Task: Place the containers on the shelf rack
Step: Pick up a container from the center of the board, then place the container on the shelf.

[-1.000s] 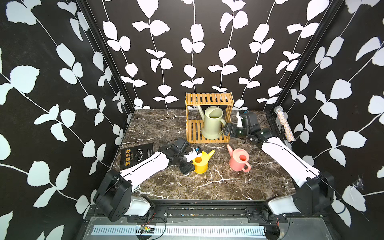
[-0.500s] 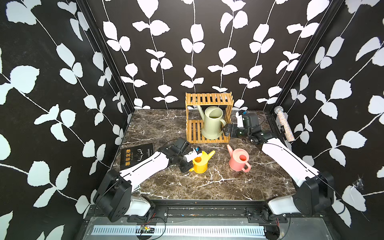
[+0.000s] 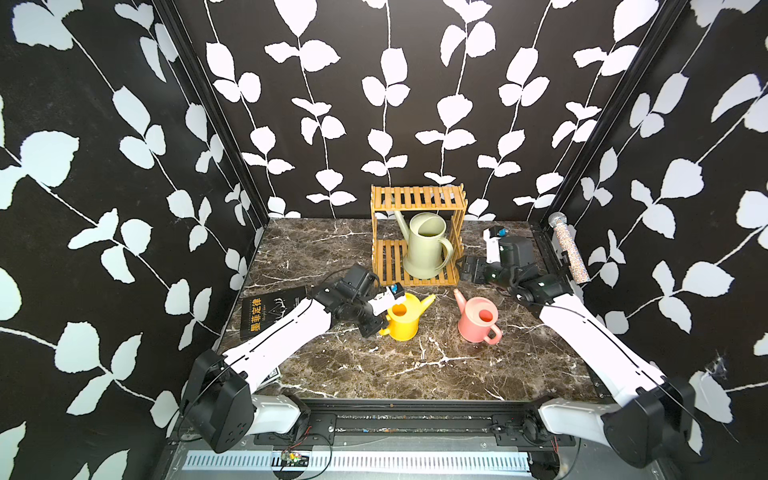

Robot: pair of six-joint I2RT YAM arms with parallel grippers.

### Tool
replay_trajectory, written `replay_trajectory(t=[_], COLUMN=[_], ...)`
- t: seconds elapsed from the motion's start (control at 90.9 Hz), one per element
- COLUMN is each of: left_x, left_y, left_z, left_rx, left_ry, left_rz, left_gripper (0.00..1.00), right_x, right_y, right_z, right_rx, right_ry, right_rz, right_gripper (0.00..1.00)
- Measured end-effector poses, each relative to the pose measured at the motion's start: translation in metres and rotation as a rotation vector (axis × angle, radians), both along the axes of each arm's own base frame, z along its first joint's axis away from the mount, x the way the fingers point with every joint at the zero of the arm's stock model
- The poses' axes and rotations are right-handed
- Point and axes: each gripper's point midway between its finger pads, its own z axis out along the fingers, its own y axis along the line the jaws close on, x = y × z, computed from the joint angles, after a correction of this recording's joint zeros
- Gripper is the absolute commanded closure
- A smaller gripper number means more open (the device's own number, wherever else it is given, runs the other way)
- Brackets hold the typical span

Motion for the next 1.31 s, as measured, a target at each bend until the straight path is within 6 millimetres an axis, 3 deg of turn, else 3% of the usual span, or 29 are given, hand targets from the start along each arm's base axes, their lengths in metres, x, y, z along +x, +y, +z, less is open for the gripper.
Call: replay_trajectory(t=[0.286, 0.528, 0.737, 0.935, 1.089, 1.265, 1.309], left_x=[0.032, 0.055, 0.08, 0.102, 0.123, 0.152, 0.159], left_y=[-0.014, -0.019, -0.026, -0.028, -0.027, -0.028, -0.027], left_z=[0.077, 0.121, 0.154, 0.188, 0.215, 0.241, 0.244], left_rx=[-0.062, -0.067, -0.076, -0.095, -0.109, -0.132, -0.134], left_ry=[-0.137, -0.216, -0.268, -0.332, -0.386, -0.449, -0.459], left_rz=[0.039, 0.079, 0.139, 0.212, 0.282, 0.365, 0.387], left_gripper=[0.84, 0.87, 0.9, 0.94, 1.0, 1.0, 0.96], right_x=[-0.027, -0.052, -0.07, -0.082, -0.081, -0.08, -0.081], right_y=[-0.037, -0.063, -0.075, -0.084, -0.086, -0.088, -0.089], right_z=[-0.002, -0.014, -0.029, -0.057, -0.06, -0.066, -0.067], right_rx=[-0.096, -0.208, -0.294, -0.37, -0.389, -0.409, -0.415], right_ry=[-0.05, -0.107, -0.165, -0.151, -0.153, -0.13, -0.125], right_rz=[-0.056, -0.071, -0.046, -0.03, -0.03, -0.032, -0.033], right_gripper=[0.01, 0.01, 0.01, 0.01, 0.01, 0.01, 0.01])
